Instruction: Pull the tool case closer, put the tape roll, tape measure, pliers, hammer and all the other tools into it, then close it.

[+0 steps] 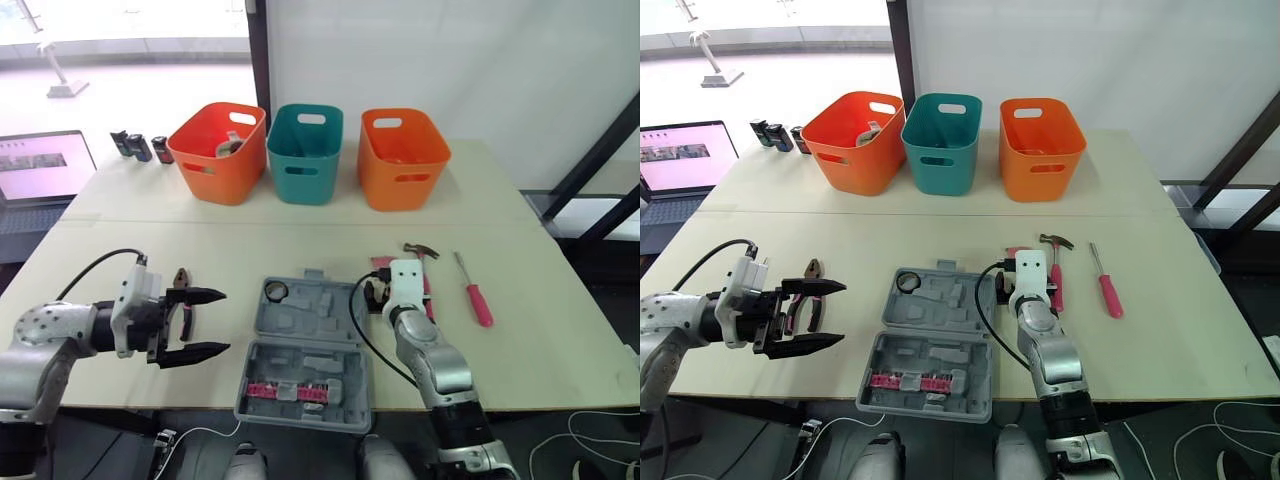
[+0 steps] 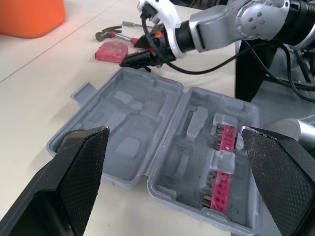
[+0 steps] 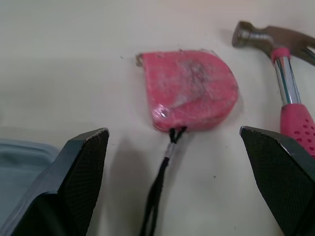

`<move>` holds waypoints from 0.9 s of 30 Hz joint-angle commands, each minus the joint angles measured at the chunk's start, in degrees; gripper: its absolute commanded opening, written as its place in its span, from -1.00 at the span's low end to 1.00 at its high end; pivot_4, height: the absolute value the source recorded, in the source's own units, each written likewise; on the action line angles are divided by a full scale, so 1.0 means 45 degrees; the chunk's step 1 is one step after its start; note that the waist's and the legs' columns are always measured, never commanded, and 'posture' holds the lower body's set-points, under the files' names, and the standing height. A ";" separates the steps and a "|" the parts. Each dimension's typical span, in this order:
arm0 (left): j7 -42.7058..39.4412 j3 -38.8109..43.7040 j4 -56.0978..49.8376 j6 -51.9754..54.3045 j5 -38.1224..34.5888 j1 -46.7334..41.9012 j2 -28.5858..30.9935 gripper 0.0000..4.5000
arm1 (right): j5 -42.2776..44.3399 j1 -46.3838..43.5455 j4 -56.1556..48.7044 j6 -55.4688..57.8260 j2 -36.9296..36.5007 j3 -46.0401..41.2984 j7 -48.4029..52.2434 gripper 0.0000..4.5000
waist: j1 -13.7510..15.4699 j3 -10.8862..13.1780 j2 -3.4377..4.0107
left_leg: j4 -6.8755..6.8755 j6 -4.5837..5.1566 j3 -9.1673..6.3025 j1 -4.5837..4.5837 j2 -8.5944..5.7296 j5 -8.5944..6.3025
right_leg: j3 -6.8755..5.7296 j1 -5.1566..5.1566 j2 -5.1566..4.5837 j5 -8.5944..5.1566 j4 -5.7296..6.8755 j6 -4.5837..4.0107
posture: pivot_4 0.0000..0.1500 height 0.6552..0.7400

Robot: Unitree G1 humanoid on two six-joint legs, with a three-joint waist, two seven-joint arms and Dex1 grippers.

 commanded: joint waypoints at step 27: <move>0.0169 -0.0475 -0.0129 -0.0099 0.0124 -0.0476 -0.0093 1.00 | 0.0473 0.4837 -0.6064 0.1537 -0.1822 0.0565 0.3434 -0.98 | 0.0011 0.0006 0.0009 | -0.0001 0.0007 -0.0001 -0.0010 -0.0001 -0.0005 | 0.0000 -0.0004 -0.0001 -0.0011 -0.0004 0.0014 | 1.00 1.00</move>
